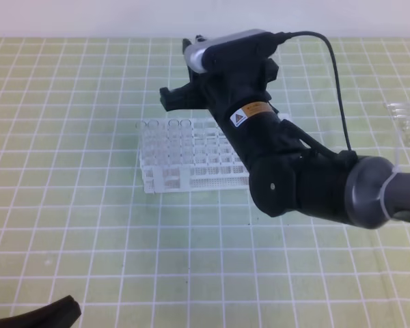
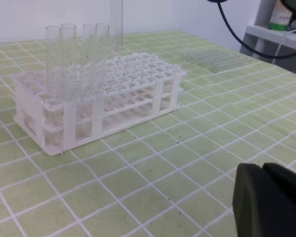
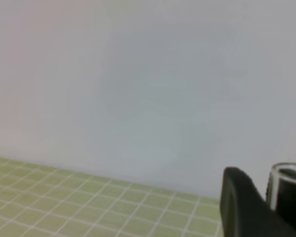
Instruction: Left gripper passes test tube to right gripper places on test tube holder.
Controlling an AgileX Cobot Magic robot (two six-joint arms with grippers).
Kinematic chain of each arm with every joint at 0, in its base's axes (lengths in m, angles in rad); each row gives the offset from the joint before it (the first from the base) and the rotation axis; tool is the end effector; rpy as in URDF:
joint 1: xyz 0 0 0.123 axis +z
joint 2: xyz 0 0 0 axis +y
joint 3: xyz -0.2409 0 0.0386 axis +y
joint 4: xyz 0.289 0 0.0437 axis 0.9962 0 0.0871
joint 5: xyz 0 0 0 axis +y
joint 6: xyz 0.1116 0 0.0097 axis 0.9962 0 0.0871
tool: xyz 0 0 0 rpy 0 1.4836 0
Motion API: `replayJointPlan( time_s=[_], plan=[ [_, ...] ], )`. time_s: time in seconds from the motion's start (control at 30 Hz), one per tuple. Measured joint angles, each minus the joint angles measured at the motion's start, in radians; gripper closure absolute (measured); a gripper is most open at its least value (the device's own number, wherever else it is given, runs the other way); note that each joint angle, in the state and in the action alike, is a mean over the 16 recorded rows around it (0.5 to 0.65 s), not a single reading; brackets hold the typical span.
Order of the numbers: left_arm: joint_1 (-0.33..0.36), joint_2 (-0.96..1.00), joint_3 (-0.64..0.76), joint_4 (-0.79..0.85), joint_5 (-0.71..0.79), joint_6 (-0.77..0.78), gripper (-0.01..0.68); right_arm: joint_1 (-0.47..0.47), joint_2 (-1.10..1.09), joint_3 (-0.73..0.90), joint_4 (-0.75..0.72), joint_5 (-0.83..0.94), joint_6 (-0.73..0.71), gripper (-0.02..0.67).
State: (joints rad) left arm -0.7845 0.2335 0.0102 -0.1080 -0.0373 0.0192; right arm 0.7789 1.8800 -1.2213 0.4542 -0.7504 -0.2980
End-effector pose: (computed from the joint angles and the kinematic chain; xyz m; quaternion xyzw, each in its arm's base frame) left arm 0.1254 -0.1246 0.1756 0.2538 0.7037 -0.2793 0.6020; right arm 0.3590 0.3073 0.2118 -0.1285 0.6508 0.2052 0.7196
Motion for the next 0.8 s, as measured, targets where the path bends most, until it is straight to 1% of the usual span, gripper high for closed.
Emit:
replayJointPlan(
  time_s=[0.33,0.8],
  plan=[
    [0.000,0.002,0.004,-0.001,-0.003,0.000,0.673,-0.006,0.033,0.004,0.029,-0.041,-0.001,0.567],
    [0.000,0.001,0.004,-0.001,-0.003,0.000,0.673,-0.006,0.078,0.004,0.019,-0.060,0.044,0.567]
  ],
)
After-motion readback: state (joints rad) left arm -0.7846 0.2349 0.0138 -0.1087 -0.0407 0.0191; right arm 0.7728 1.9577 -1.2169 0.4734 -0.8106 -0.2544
